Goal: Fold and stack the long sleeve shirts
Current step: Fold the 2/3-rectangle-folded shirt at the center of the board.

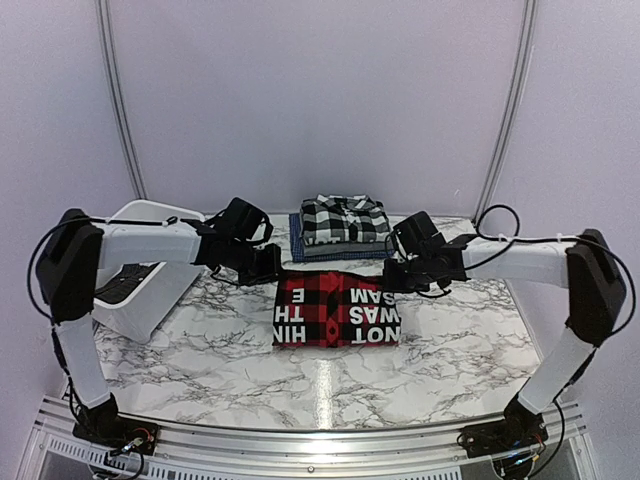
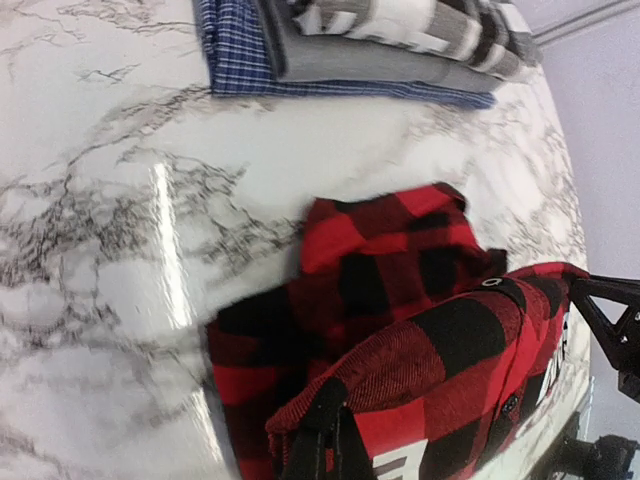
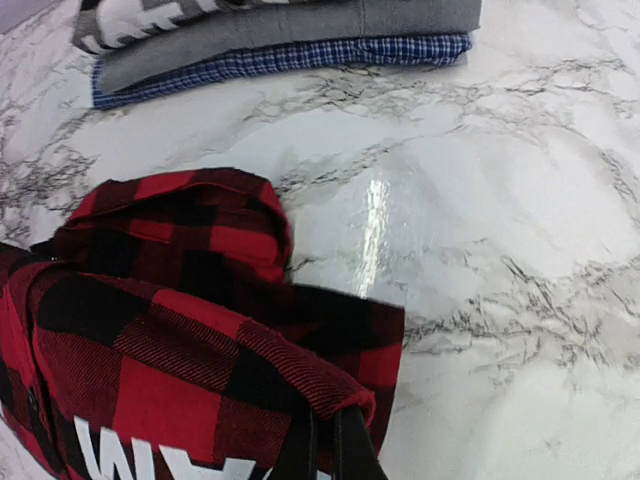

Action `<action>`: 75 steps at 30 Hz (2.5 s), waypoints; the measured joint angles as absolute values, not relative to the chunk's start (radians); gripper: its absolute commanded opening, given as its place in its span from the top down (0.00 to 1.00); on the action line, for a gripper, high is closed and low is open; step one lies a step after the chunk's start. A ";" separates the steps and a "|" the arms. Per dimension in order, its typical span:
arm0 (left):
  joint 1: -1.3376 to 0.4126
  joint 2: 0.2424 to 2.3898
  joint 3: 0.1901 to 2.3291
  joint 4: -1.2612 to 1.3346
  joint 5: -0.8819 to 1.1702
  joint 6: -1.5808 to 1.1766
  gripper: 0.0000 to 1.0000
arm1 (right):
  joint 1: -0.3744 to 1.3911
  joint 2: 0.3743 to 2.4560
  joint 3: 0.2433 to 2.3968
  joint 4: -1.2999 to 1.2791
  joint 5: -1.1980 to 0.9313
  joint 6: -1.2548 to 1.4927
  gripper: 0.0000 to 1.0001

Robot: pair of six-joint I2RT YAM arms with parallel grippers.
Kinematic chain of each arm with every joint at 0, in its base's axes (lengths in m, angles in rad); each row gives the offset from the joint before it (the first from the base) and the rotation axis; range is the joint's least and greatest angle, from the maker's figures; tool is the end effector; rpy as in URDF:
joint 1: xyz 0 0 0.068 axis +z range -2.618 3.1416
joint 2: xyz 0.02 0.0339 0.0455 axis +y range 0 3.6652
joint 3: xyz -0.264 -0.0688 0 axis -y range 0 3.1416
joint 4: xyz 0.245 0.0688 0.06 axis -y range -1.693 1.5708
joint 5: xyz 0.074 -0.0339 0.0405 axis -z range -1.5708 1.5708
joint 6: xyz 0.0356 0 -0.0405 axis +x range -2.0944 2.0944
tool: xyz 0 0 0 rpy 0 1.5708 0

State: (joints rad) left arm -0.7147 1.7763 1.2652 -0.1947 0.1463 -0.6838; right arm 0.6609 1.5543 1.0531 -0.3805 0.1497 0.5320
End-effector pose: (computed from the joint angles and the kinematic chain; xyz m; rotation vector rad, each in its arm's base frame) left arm 0.2987 -0.2661 0.2336 0.1198 2.4297 -0.8588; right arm 0.2628 0.1976 0.2281 -0.0927 2.4683 0.3445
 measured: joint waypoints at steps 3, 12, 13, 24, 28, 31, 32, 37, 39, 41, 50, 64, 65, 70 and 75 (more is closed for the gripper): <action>-0.628 1.968 1.376 -0.183 0.212 -0.650 1.00 | 0.583 1.733 1.113 -0.309 0.101 0.491 1.00; -0.593 2.130 1.412 -0.093 0.303 -0.636 1.00 | 0.557 1.909 1.127 -0.170 0.050 0.472 1.00; -0.597 2.111 1.370 -0.061 0.313 -0.644 1.00 | 0.558 1.885 1.089 -0.150 0.047 0.476 1.00; -0.732 1.762 1.099 0.044 0.279 -0.696 1.00 | 0.614 1.534 0.884 -0.175 0.102 0.497 1.00; -0.733 1.751 1.158 0.046 0.257 -0.690 1.00 | 0.613 1.458 0.884 -0.196 0.147 0.500 1.00; -0.726 1.782 1.224 0.042 0.254 -0.679 1.00 | 0.606 1.449 0.884 -0.205 0.176 0.500 1.00; -0.724 1.800 1.248 0.041 0.253 -0.672 1.00 | 0.600 1.453 0.884 -0.211 0.185 0.500 1.00; -0.695 1.942 1.392 0.036 0.282 -0.650 1.00 | 0.546 1.496 0.884 -0.206 0.195 0.489 1.00; -0.685 2.017 1.462 0.029 0.304 -0.637 1.00 | 0.532 1.530 0.885 -0.200 0.202 0.481 1.00; -0.679 2.081 1.522 0.019 0.319 -0.623 1.00 | 0.528 1.567 0.885 -0.200 0.209 0.476 1.00; -0.675 2.184 1.683 -0.032 0.352 -0.596 1.00 | 0.527 1.597 0.903 -0.210 0.245 0.466 1.00; -0.686 2.199 1.691 0.012 0.363 -0.590 1.00 | 0.526 1.455 0.903 -0.278 0.253 0.471 1.00; -0.688 2.199 1.692 0.017 0.365 -0.588 1.00 | 0.526 1.446 0.896 -0.278 0.253 0.475 1.00; -0.707 2.204 1.707 0.033 0.368 -0.576 1.00 | 0.526 1.408 0.820 -0.279 0.260 0.500 1.00; -0.733 2.269 1.812 0.043 0.369 -0.565 1.00 | 0.525 1.413 0.737 -0.268 0.276 0.530 1.00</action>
